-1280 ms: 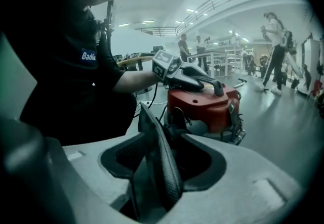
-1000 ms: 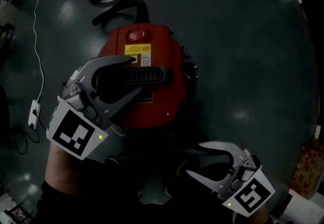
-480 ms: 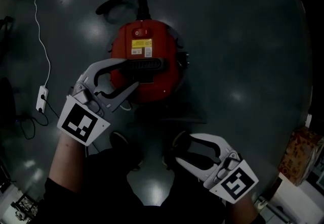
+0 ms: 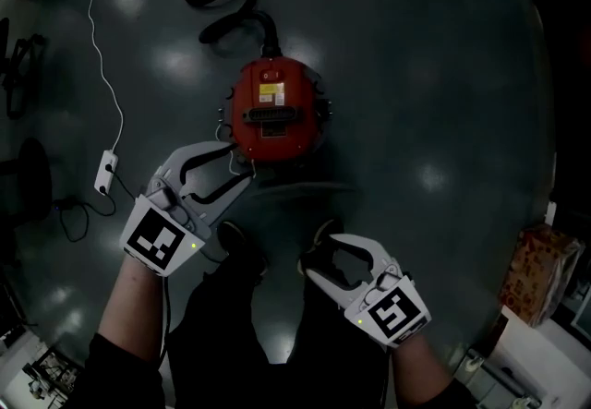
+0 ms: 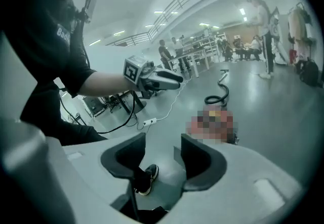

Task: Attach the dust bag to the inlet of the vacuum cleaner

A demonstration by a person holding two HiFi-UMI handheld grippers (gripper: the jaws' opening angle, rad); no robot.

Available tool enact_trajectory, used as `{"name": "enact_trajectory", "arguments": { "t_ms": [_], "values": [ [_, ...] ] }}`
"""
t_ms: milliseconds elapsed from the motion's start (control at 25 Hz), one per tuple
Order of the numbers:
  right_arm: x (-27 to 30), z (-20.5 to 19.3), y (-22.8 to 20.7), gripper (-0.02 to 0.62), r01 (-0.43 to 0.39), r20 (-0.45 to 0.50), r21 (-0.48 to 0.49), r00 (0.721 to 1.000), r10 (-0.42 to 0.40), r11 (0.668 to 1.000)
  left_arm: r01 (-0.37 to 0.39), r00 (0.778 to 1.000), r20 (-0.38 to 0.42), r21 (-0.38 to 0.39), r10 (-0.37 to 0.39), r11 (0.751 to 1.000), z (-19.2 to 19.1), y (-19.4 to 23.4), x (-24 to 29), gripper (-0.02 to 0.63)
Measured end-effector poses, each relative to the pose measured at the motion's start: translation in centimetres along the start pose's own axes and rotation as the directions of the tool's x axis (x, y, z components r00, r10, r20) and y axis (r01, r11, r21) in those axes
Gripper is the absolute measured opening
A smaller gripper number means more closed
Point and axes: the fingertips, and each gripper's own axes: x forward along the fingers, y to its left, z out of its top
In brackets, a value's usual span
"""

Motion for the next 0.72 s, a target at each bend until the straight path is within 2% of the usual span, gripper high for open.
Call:
{"name": "enact_trajectory", "arguments": {
  "t_ms": [280,480,640,720],
  "values": [
    [-5.0,4.3,5.7,0.215,-0.037,-0.034,-0.116,0.999,0.033,0.993,-0.015,1.0,-0.008,-0.032,0.014,0.999,8.3,-4.2,-7.4,0.173],
    [-8.4,5.1,8.1,0.215,-0.099,-0.145,-0.279,0.988,0.06,0.955,-0.103,0.995,-0.001,-0.06,0.103,0.993,13.8,-6.8,-11.1,0.17],
    [-10.1,5.6,9.8,0.215,-0.16,-0.142,-0.308,0.982,0.121,0.938,-0.148,0.989,0.005,-0.072,0.149,0.986,16.5,-9.6,-12.9,0.169],
    [-10.9,6.3,10.9,0.215,-0.161,-0.129,-0.316,0.984,0.125,0.935,-0.161,0.987,0.012,-0.081,0.162,0.984,17.5,-11.5,-14.2,0.169]
  ]
}}
